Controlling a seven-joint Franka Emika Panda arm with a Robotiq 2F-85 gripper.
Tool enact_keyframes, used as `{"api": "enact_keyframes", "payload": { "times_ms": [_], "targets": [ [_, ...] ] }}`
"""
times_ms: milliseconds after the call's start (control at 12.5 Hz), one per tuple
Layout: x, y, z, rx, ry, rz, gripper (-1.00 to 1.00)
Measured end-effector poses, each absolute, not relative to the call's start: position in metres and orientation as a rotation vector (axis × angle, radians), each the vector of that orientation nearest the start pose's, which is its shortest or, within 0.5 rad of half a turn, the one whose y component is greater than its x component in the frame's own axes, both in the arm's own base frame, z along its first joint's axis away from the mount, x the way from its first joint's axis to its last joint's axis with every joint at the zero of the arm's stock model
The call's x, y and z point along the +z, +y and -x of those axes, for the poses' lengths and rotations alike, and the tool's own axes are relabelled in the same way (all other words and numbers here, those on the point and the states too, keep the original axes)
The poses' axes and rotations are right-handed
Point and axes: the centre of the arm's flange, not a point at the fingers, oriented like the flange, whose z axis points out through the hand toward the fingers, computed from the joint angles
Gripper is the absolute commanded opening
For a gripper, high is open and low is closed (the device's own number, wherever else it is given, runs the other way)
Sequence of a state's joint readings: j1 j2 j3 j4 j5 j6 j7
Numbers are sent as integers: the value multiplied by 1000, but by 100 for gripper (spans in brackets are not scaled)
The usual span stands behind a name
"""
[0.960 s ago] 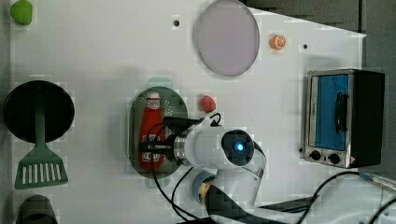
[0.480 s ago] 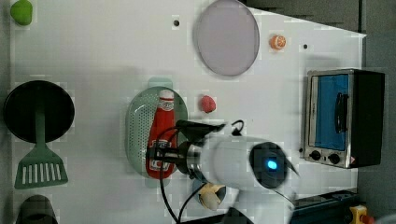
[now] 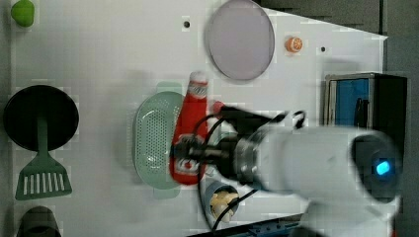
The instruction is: Pick ketchup from strainer and place it on the table
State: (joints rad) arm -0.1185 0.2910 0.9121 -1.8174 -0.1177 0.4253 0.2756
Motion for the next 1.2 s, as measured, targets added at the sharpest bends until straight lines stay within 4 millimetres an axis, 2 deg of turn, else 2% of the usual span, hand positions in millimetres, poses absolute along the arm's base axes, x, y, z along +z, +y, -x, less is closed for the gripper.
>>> {"api": "enact_keyframes", "payload": {
  "times_ms": [160,320,640,960,1120,1200],
  "targets": [
    [456,373,-496,138,456,3020,19],
    [466,321,-537,111,578,2996,19],
    [445,188,-600,122,710,2999,19],
    [419,45,-630,147,769,3040,19],
    [400,-16,-630,195,828,3041,19],
    [392,-38,-626,225,854,3038,19]
  ]
}}
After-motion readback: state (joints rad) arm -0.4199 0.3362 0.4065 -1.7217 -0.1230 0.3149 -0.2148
